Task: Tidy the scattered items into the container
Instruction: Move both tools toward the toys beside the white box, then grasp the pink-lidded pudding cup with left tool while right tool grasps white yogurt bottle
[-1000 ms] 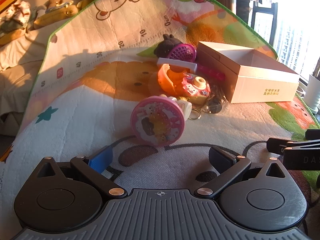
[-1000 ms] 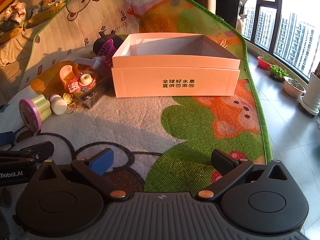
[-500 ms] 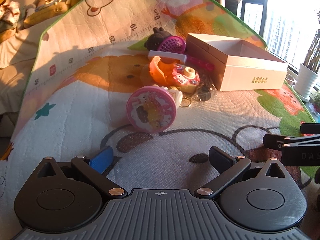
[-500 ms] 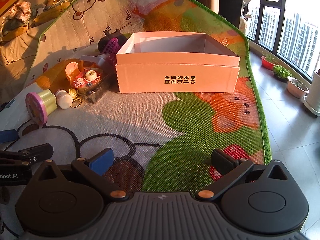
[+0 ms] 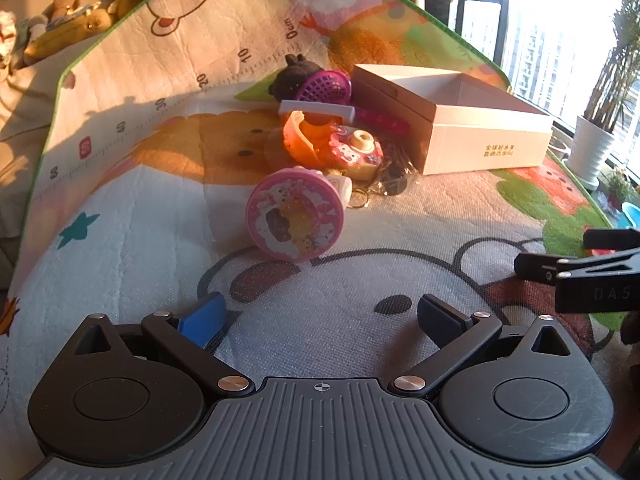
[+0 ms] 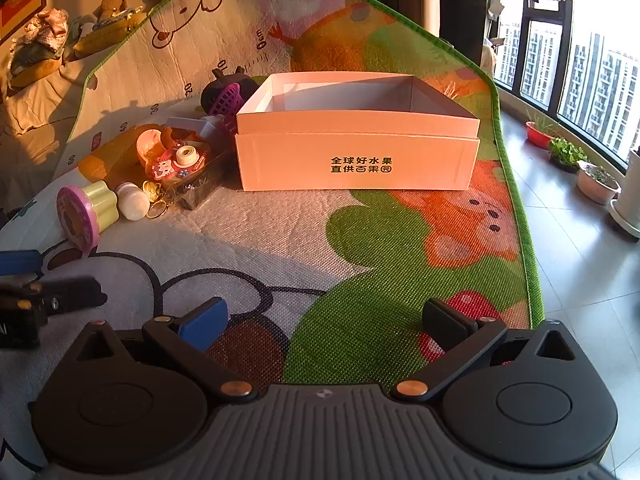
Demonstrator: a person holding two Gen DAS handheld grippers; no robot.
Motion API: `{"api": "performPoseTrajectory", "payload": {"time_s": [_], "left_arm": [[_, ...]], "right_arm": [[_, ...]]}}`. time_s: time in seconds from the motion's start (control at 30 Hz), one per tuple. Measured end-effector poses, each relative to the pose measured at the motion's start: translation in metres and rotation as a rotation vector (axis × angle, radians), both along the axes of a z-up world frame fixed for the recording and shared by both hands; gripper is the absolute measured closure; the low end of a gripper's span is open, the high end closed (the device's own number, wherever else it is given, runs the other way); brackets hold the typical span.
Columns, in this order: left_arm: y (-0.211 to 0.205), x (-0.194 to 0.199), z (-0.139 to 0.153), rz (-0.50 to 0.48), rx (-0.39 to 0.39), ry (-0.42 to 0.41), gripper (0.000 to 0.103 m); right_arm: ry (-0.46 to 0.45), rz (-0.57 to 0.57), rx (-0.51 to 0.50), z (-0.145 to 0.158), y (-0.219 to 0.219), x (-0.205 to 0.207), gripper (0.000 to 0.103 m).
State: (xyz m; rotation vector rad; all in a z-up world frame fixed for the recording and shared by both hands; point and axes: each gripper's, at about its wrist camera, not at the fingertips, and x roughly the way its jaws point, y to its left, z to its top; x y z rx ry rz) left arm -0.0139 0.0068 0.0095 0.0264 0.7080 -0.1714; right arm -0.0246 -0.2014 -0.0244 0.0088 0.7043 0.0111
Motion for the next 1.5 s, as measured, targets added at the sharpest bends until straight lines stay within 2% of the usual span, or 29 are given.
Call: {"api": "performPoseTrajectory", "payload": {"time_s": [0.1, 0.23, 0.37, 0.43, 0.47, 0.5, 0.57, 0.67, 0.73, 0.77, 0.97, 1.13, 1.2, 1.27, 1.3, 1.5], "left_arm": [[0.006, 0.006, 0.011, 0.026, -0.054, -0.048, 0.000], [0.004, 0.023, 0.023, 0.049, -0.018, -0.124, 0.000], [-0.003, 0.038, 0.020, 0.029, 0.037, -0.122, 0.000], [-0.004, 0.039, 0.015, 0.017, 0.053, -0.116, 0.003], [-0.004, 0.039, 0.013, 0.010, 0.059, -0.112, 0.013], [-0.003, 0.039, 0.010, 0.006, 0.063, -0.103, 0.032], [0.002, 0.039, 0.007, 0.002, 0.044, -0.078, 0.043], [0.013, 0.032, 0.009, -0.022, 0.020, -0.070, 0.042], [0.019, 0.024, 0.014, -0.050, 0.022, -0.078, 0.042], [0.023, 0.019, 0.018, -0.062, 0.021, -0.076, 0.042], [0.048, -0.004, 0.028, -0.093, 0.018, -0.043, 0.042], [0.059, -0.010, 0.020, -0.061, -0.017, -0.024, 0.040], [0.061, -0.012, 0.020, -0.060, -0.035, -0.026, 0.027], [0.062, -0.016, 0.020, -0.063, -0.047, -0.032, 0.019], [0.062, -0.017, 0.020, -0.065, -0.052, -0.034, 0.017], [0.064, -0.022, 0.022, -0.051, -0.054, -0.044, 0.010]], "right_arm": [[-0.004, 0.000, 0.002, 0.000, 0.000, 0.000, 0.000], [0.000, 0.003, 0.004, 0.001, -0.001, -0.001, 0.000], [0.016, 0.045, -0.005, 0.004, 0.003, 0.000, 0.000], [-0.004, 0.081, -0.026, 0.007, 0.009, -0.003, 0.000], [-0.017, 0.096, -0.037, 0.008, 0.013, -0.005, 0.000], [-0.031, 0.111, -0.043, 0.010, 0.016, -0.007, 0.001], [-0.044, 0.141, -0.056, 0.014, 0.023, -0.006, 0.009], [-0.044, 0.183, -0.075, 0.020, 0.035, 0.001, 0.034], [-0.036, 0.226, -0.072, 0.025, 0.044, 0.009, 0.057], [-0.035, 0.251, -0.065, 0.027, 0.050, 0.014, 0.060], [-0.064, 0.392, -0.016, 0.034, 0.091, 0.046, 0.062], [-0.055, 0.418, -0.021, 0.025, 0.120, 0.075, 0.062], [-0.054, 0.429, -0.045, 0.020, 0.129, 0.081, 0.062], [-0.041, 0.436, -0.064, 0.016, 0.134, 0.085, 0.064], [-0.040, 0.437, -0.070, 0.016, 0.135, 0.084, 0.075], [-0.069, 0.423, -0.050, 0.029, 0.110, 0.054, 0.076]]}}
